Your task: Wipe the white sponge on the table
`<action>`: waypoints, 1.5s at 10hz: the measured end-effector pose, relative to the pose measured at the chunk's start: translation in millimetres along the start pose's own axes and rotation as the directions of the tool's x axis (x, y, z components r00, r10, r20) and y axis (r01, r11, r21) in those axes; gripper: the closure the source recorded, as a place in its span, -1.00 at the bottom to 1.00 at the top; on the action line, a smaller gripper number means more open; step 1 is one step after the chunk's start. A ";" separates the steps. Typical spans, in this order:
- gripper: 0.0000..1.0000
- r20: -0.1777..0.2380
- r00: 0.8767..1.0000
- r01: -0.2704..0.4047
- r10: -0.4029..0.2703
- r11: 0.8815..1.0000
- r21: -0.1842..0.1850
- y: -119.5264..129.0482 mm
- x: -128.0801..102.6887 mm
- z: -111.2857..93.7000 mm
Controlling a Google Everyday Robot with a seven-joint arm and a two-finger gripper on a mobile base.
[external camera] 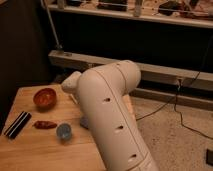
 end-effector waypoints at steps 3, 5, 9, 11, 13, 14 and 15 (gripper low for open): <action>0.84 0.002 0.998 0.055 -0.055 0.998 0.006 21.1 35.0 6.4; 0.84 -0.006 0.996 0.088 -0.088 0.996 0.012 34.3 56.3 13.0; 0.84 -0.071 0.993 0.096 -0.092 0.994 0.058 25.7 112.5 40.9; 0.84 -0.096 0.994 0.049 -0.042 0.996 0.069 6.4 130.3 51.1; 0.84 -0.120 0.992 -0.032 0.039 0.998 0.061 -16.9 142.7 61.2; 0.84 -0.126 0.989 -0.073 0.079 0.996 0.054 -27.7 144.9 65.5; 0.84 -0.135 0.983 -0.120 0.127 0.991 0.054 -44.0 147.4 71.2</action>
